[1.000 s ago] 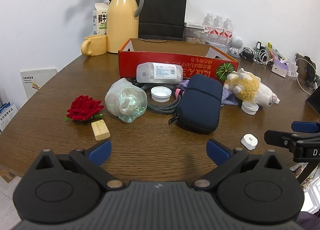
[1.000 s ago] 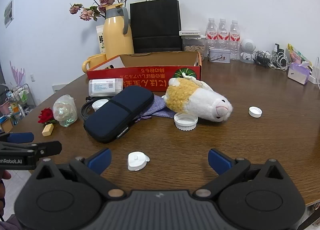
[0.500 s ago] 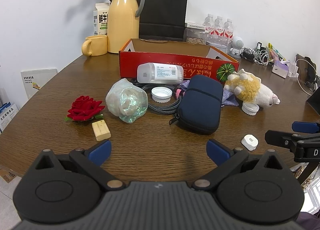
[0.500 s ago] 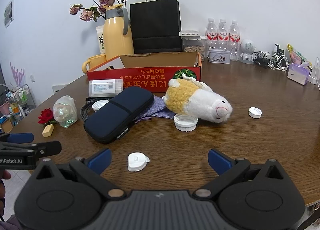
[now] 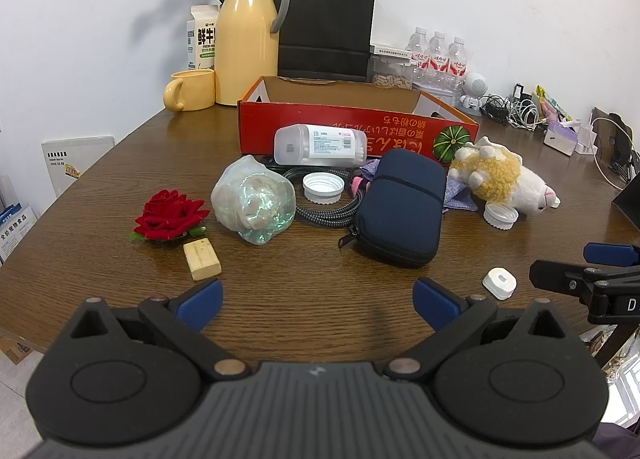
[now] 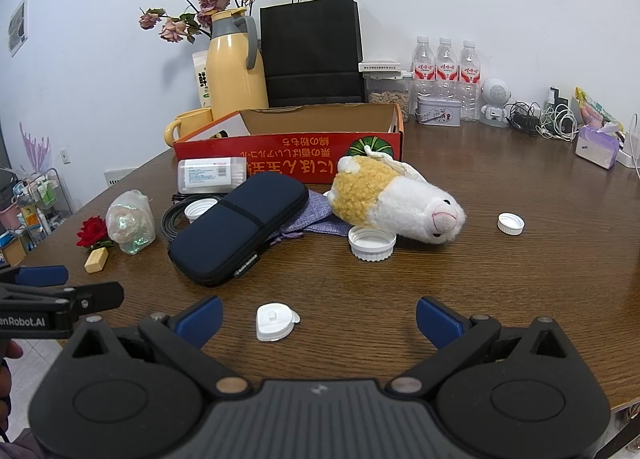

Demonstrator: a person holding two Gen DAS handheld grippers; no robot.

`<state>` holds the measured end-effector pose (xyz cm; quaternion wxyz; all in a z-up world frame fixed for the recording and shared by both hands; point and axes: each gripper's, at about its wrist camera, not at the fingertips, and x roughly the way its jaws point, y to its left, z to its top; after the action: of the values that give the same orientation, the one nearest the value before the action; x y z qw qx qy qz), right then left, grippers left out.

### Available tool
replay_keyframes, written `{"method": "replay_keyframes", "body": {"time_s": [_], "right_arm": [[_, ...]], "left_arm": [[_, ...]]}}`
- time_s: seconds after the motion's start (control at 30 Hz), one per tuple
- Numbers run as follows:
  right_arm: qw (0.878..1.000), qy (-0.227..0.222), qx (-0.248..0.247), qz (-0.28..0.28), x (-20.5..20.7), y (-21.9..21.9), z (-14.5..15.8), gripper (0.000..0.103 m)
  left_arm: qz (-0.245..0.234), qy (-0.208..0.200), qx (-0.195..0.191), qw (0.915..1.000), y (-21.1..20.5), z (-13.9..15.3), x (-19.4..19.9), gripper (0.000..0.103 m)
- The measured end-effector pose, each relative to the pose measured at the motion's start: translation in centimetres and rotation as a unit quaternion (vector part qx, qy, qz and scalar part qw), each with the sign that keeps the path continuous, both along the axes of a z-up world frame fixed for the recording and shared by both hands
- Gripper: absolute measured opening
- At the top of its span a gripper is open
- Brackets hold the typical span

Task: Organize objects

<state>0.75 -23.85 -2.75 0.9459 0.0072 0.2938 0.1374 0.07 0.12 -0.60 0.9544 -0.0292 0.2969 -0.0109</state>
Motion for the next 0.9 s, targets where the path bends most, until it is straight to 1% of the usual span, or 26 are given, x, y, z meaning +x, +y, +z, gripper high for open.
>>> {"method": "replay_keyframes", "body": {"time_s": [0.7,0.9], "right_arm": [[1.000,0.000,-0.004,0.002,-0.1,-0.1,0.1,0.103],[1.000,0.001,-0.005,0.005,0.3,0.2,-0.3,0.102]], "left_arm": [[0.000,0.000,0.000,1.0000,0.1,0.0,0.0,0.103],[0.011,0.001,-0.004,0.9999,1.1,-0.3,0.4,0.103]]}}
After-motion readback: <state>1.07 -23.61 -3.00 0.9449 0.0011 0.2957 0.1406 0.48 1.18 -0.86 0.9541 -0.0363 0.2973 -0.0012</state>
